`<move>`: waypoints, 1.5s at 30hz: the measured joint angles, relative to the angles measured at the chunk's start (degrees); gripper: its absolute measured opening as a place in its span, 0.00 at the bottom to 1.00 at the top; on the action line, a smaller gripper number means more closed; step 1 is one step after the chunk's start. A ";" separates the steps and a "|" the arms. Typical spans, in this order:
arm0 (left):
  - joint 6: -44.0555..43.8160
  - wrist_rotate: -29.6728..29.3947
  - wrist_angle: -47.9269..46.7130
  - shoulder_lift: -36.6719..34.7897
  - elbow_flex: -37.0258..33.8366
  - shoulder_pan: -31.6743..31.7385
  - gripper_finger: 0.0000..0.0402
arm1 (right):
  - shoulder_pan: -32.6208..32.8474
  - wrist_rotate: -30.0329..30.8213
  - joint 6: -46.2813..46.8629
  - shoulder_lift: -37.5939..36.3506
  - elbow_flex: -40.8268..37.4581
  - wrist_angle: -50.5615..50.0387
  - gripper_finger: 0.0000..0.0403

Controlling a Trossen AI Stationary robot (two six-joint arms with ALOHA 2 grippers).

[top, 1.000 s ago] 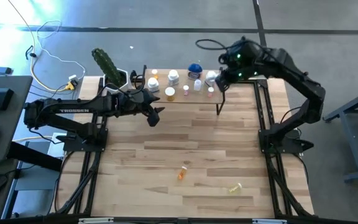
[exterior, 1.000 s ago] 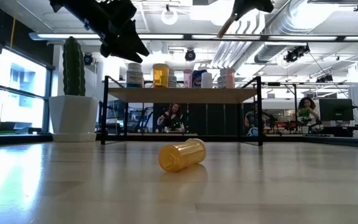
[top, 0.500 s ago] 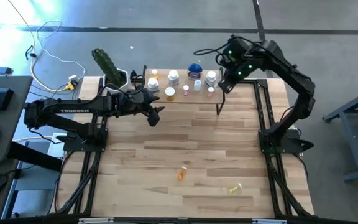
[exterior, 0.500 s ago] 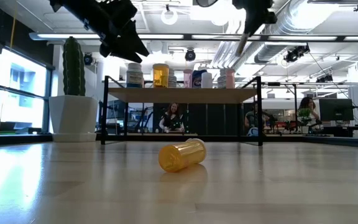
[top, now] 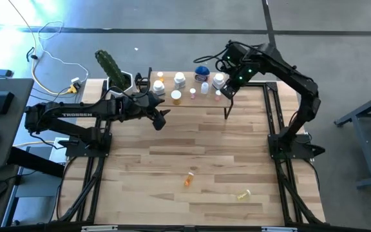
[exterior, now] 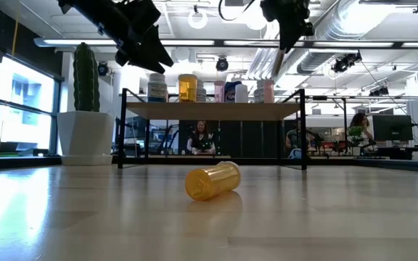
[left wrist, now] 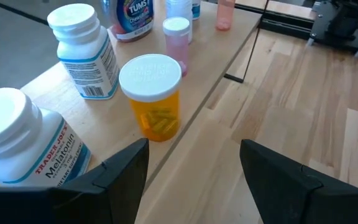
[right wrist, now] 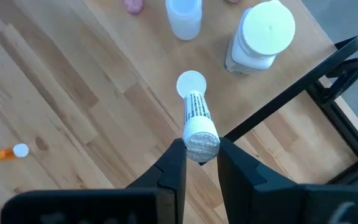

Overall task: Pick and place medicine bottles onto shelf by color
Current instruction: Put the white pill bottle on the shelf

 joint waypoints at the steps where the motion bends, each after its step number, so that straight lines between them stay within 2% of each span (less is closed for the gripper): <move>1: -0.10 0.00 0.00 0.00 0.00 0.00 0.60 | 0.00 0.00 0.20 -0.14 0.00 0.01 0.14; 6: -0.64 0.00 0.02 0.00 0.00 0.00 0.60 | 2.29 1.18 0.29 -3.50 -0.02 -0.01 0.14; 11: -1.69 0.01 0.02 0.00 0.00 0.00 0.60 | 5.67 8.03 1.32 -7.49 -0.84 0.27 0.14; 17: -1.69 0.02 0.04 0.00 0.00 0.00 0.60 | 6.90 8.69 3.77 -14.04 -13.66 1.39 0.14; 20: -1.69 0.01 0.05 0.00 0.00 0.00 0.60 | 6.67 7.28 4.07 -15.55 -15.88 2.77 0.14; 33: -1.69 0.10 0.03 0.00 0.00 -0.07 0.60 | 4.70 4.87 0.72 -5.53 -8.70 0.31 0.14; 45: -1.69 0.42 0.02 0.00 0.00 -0.07 0.60 | 4.57 4.70 -2.09 1.09 -8.35 0.01 0.14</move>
